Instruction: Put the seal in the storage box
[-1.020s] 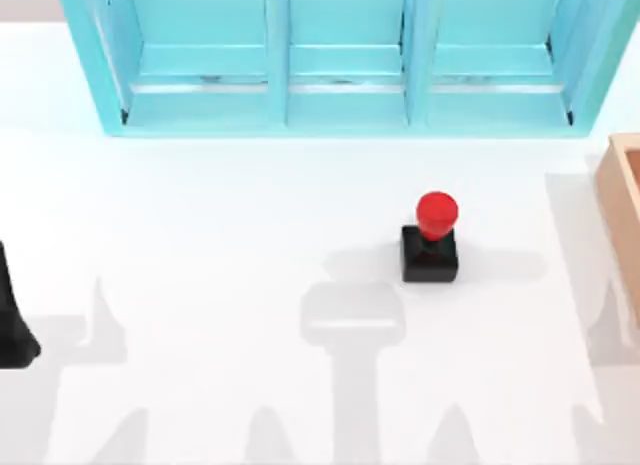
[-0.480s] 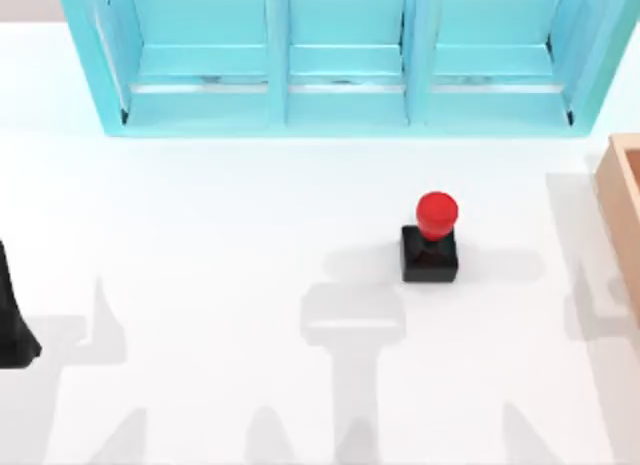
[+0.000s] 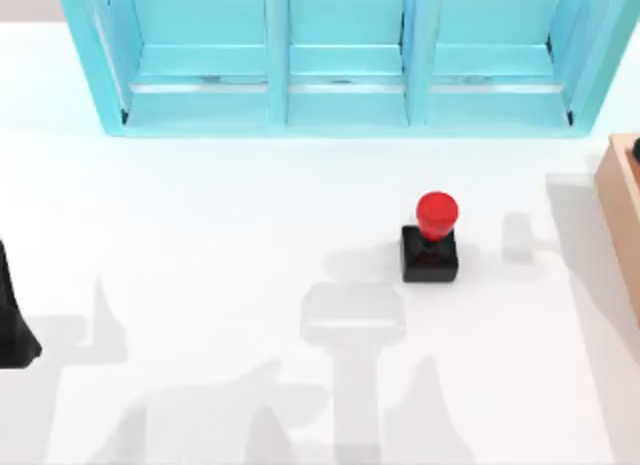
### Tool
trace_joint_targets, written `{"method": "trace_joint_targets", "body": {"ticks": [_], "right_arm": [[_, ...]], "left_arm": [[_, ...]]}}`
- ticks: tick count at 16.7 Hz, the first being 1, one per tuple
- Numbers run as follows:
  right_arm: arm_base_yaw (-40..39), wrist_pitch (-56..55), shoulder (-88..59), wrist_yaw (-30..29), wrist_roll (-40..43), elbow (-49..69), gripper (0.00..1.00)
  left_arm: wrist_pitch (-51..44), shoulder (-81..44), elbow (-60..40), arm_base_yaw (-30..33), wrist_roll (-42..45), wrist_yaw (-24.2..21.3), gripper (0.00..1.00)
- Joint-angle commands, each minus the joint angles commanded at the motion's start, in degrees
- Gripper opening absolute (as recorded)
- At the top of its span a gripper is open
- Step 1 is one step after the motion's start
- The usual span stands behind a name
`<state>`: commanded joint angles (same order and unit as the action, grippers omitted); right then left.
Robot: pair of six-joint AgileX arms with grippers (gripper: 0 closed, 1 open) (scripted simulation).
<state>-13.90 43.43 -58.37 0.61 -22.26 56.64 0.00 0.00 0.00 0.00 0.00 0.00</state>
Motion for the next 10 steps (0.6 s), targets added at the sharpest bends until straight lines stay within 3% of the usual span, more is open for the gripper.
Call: {"method": "trace_joint_targets", "body": {"ticks": [10], "right_arm": [[-11.57, 34.74, -54.18, -1.74, -7.78, 51.11, 1.00]], "left_arm": [[0.00, 0.00, 0.00, 0.00, 0.00, 0.00, 1.00]]}}
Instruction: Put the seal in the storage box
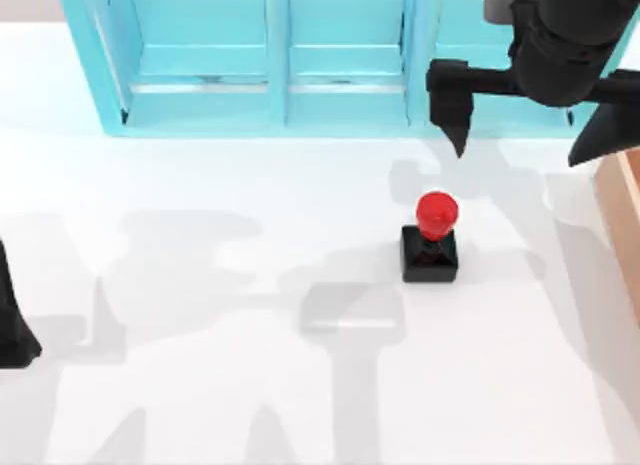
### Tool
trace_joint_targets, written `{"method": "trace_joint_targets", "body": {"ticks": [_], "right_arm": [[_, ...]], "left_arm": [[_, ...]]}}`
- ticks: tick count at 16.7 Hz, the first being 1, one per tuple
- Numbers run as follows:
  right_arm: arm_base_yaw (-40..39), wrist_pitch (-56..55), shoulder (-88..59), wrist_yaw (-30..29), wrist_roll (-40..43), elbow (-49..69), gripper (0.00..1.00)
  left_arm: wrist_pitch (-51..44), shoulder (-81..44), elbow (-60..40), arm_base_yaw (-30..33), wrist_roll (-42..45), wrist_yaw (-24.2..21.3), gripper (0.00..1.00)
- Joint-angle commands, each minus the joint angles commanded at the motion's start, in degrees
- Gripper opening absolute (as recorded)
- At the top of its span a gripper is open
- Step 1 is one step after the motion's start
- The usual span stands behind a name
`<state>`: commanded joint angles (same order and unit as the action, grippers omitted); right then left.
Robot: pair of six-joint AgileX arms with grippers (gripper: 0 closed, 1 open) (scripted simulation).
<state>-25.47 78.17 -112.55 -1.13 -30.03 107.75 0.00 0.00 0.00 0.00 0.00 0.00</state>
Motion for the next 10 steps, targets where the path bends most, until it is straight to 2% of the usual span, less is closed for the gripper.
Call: {"method": "trace_joint_targets", "body": {"ticks": [5, 10], "right_arm": [[-3.65, 7.43, -14.69, 0.69, -0.83, 15.96, 1.00], [-4.32, 8.54, -17.17, 0.92, -0.91, 18.68, 1.00]], "left_arm": [[0.00, 0.00, 0.00, 0.00, 0.00, 0.00, 1.00], [0.00, 0.00, 0.00, 0.00, 0.00, 0.00, 1.00]]}}
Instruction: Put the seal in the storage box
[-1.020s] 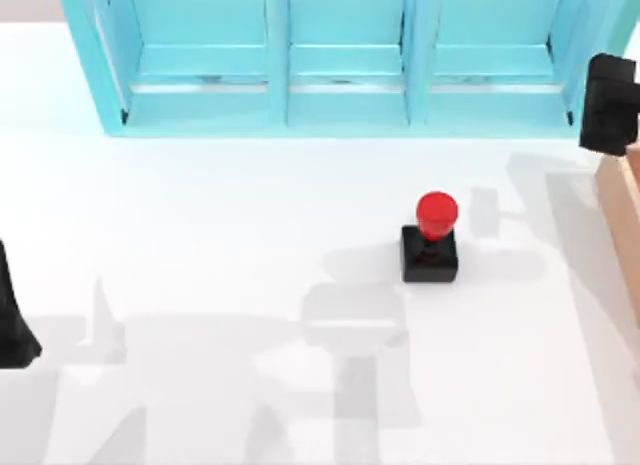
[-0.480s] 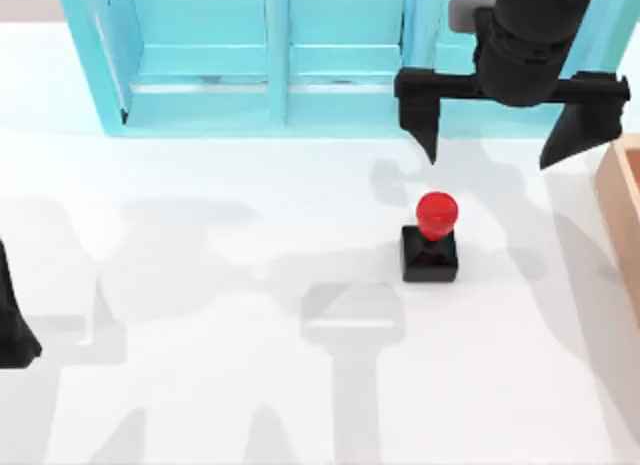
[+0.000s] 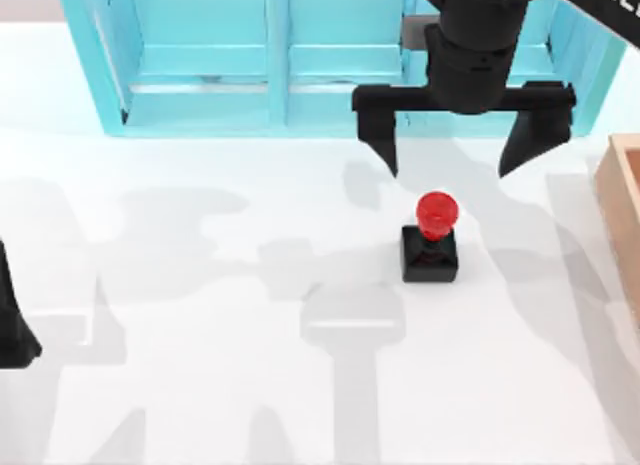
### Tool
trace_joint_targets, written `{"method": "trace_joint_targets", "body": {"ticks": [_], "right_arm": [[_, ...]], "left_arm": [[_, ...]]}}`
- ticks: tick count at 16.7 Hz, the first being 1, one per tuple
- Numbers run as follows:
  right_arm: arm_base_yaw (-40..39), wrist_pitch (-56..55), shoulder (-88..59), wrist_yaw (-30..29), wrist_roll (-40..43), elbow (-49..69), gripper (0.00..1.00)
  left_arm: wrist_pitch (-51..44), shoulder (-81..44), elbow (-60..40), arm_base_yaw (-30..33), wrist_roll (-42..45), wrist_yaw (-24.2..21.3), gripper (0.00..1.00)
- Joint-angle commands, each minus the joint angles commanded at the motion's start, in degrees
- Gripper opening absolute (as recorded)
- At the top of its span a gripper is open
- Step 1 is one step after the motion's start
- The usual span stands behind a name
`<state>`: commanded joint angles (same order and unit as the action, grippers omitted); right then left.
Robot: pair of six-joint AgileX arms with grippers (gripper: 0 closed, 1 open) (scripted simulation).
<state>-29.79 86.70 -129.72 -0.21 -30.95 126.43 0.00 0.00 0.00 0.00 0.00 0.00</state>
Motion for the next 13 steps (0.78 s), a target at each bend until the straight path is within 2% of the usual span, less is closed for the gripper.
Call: {"method": "trace_joint_targets", "body": {"ticks": [5, 13], "right_arm": [[0.14, -2.36, 0.02, 0.00, 0.12, -2.39, 1.00], [-0.14, -21.59, -0.38, 0.00, -0.14, -21.19, 1.00]], "left_arm": [[0.00, 0.00, 0.00, 0.00, 0.00, 0.00, 1.00], [0.00, 0.00, 0.00, 0.00, 0.00, 0.00, 1.00]]}}
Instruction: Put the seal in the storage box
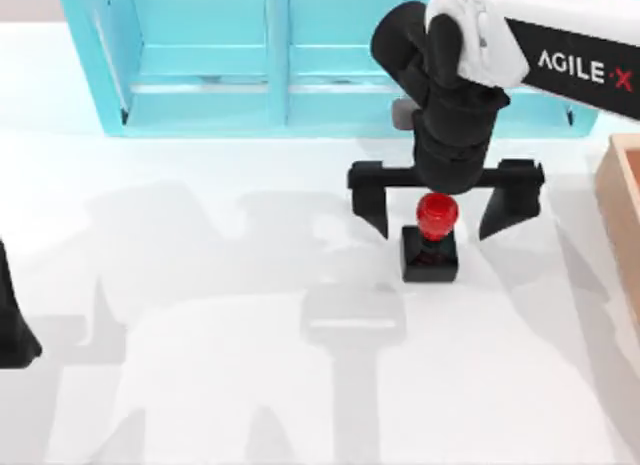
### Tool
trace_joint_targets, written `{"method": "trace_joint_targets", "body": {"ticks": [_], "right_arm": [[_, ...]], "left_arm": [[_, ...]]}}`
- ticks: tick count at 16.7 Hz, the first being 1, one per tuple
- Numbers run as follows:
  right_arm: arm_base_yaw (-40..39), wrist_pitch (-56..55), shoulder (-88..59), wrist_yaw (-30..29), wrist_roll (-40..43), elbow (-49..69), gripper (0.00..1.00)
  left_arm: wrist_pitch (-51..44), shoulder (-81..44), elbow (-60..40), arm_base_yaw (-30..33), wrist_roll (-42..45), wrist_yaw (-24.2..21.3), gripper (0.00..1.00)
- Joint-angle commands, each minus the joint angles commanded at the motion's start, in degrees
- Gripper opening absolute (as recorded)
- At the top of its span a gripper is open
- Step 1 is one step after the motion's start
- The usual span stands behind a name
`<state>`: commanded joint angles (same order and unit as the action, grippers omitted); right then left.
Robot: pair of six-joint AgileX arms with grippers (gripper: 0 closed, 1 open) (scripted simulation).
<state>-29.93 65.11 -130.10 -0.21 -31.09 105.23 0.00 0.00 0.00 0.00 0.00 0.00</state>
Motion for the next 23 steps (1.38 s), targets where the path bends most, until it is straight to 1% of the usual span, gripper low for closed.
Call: {"method": "trace_joint_targets", "body": {"ticks": [5, 18, 19, 23], "right_arm": [[-0.02, -0.91, -0.03, 0.00, -0.02, -0.90, 1.00], [-0.02, -0.91, -0.03, 0.00, -0.02, -0.90, 0.02], [-0.02, -0.91, -0.03, 0.00, -0.02, -0.90, 0.00], [-0.02, -0.91, -0.03, 0.00, -0.02, -0.90, 0.00]], "left_arm": [[0.00, 0.00, 0.00, 0.00, 0.00, 0.00, 1.00], [0.00, 0.00, 0.00, 0.00, 0.00, 0.00, 1.00], [0.00, 0.00, 0.00, 0.00, 0.00, 0.00, 1.00], [0.00, 0.00, 0.00, 0.00, 0.00, 0.00, 1.00]]}}
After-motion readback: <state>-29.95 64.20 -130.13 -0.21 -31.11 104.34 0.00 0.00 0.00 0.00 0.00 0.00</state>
